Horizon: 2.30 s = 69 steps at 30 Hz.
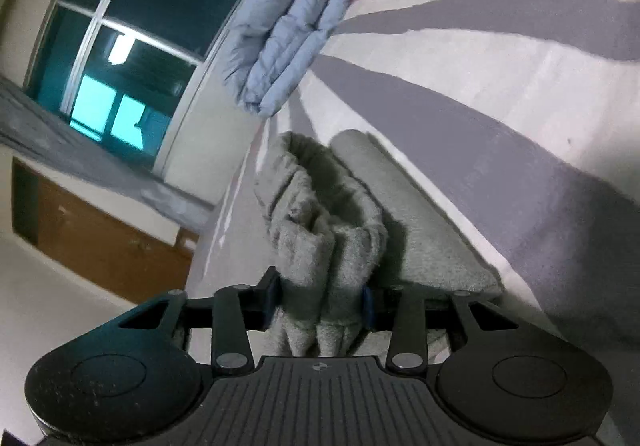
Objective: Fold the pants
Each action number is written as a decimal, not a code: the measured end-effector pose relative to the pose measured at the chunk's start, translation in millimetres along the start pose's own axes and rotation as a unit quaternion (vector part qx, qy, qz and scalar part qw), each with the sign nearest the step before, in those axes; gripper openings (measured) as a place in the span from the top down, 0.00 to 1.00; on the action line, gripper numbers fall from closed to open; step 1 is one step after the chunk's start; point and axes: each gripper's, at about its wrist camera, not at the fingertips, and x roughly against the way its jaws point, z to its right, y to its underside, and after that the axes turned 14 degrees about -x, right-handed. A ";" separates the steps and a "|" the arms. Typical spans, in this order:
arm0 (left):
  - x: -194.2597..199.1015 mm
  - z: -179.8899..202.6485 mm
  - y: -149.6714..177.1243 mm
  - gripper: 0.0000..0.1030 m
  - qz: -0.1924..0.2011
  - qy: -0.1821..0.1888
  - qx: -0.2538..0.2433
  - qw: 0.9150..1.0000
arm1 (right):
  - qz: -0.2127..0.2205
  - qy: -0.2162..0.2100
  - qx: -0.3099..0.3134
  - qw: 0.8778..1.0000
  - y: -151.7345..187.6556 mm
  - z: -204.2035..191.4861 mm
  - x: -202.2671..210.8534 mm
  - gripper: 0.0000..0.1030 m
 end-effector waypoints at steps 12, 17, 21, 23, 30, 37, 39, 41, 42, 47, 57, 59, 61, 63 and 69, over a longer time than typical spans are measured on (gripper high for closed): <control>54.2 47.9 19.7 0.20 0.034 0.026 -0.046 0.998 | 0.059 -0.043 0.002 0.997 22.5 6.9 85.9 0.27; 64.7 79.2 27.6 0.19 0.035 0.055 -0.110 0.992 | 0.065 -0.042 -0.007 0.997 20.3 6.9 95.0 0.27; 53.3 90.9 28.6 0.19 0.023 0.063 -0.113 0.991 | 0.062 -0.040 -0.006 0.997 20.1 8.0 94.9 0.27; 44.7 95.2 28.0 0.19 0.014 0.066 -0.113 0.991 | 0.059 -0.038 -0.002 0.998 21.4 6.6 93.0 0.27; 22.4 105.2 27.3 0.15 0.002 0.047 -0.132 0.990 | 0.049 -0.035 0.009 0.998 24.2 7.2 84.8 0.27; 23.9 102.4 31.5 0.17 0.004 0.046 -0.128 0.991 | 0.029 -0.055 0.019 0.998 22.9 5.0 64.6 0.27; 22.6 100.8 31.3 0.17 0.005 0.049 -0.126 0.991 | 0.025 -0.058 0.014 0.998 21.8 6.0 56.7 0.27; 22.2 99.0 32.0 0.16 0.006 0.051 -0.122 0.991 | 0.026 -0.054 0.015 0.998 19.7 5.2 49.1 0.27; 22.0 99.2 31.9 0.16 0.008 0.051 -0.122 0.991 | 0.024 -0.048 0.011 0.998 17.4 5.8 43.0 0.27; 22.3 101.2 32.2 0.16 0.006 0.048 -0.126 0.991 | 0.016 -0.034 0.001 0.999 2.9 7.5 8.0 0.27; 31.8 106.1 30.5 0.16 0.044 0.018 -0.135 0.990 | 0.054 -0.031 0.033 0.998 3.3 6.0 28.9 0.70; 23.5 105.9 32.1 0.15 0.024 0.022 -0.127 0.991 | 0.021 0.010 -0.031 0.999 -6.0 34.4 10.8 0.70; 23.3 105.0 30.5 0.15 0.021 0.021 -0.125 0.992 | 0.022 0.007 -0.013 1.000 -6.9 28.1 12.6 0.70; 24.8 104.2 30.3 0.16 0.023 0.021 -0.123 0.992 | 0.025 0.010 0.019 0.999 -0.7 19.1 15.1 0.68; 37.4 101.9 28.9 0.23 0.057 0.029 -0.124 0.990 | 0.035 -0.037 0.056 0.997 13.4 3.9 21.7 0.68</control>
